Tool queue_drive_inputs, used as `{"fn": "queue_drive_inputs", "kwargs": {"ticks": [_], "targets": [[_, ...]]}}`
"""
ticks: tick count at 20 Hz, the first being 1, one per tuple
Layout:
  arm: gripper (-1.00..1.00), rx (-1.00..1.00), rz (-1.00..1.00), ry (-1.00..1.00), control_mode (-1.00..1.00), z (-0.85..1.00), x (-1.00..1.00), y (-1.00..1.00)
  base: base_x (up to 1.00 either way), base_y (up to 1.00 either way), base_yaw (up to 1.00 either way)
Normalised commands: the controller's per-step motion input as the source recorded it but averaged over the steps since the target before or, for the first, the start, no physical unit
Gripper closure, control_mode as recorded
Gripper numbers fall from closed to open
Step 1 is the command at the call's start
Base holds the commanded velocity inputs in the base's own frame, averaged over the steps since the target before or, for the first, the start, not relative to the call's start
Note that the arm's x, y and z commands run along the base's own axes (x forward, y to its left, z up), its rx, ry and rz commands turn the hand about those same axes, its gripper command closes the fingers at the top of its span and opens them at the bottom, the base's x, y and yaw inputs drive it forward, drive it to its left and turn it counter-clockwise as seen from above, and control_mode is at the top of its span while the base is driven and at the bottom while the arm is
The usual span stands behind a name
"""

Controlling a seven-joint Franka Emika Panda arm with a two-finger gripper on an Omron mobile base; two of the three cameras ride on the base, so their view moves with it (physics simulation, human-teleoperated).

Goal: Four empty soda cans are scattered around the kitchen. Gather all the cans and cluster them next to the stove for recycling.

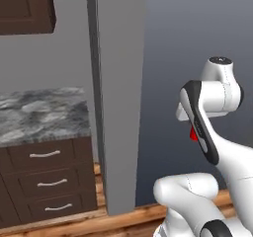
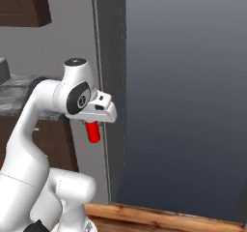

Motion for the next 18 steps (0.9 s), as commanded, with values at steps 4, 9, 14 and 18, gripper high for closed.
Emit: {"fn": "queue_drive_inputs", "kwargs": {"ticks": [4, 9, 14, 18], "targets": [[1.0, 0.0, 0.0, 0.0, 1.0, 0.0, 0.0, 0.0, 0.0, 1.0, 0.0], [1.0, 0.0, 0.0, 0.0, 1.0, 0.0, 0.0, 0.0, 0.23, 1.0, 0.0], [1.0, 0.0, 0.0, 0.0, 1.0, 0.0, 0.0, 0.0, 0.39, 1.0, 0.0], [1.0, 0.0, 0.0, 0.0, 1.0, 0.0, 0.0, 0.0, 0.46, 1.0, 0.0]]}}
